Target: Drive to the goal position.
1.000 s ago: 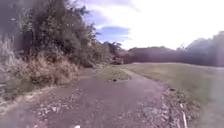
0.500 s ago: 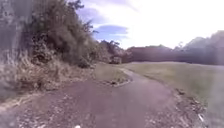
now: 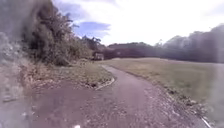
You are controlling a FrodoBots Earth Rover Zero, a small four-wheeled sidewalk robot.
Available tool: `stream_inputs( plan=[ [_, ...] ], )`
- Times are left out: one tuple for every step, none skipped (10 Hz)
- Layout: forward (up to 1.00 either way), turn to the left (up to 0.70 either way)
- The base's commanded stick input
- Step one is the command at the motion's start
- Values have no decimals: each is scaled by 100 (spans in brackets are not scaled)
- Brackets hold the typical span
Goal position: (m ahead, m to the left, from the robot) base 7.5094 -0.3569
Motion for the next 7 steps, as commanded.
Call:
stream_inputs(
  plan=[
    [100, -10],
    [100, -5],
    [100, -1],
    [100, 0],
    [100, 0],
    [100, 0],
    [100, 0]
  ],
)
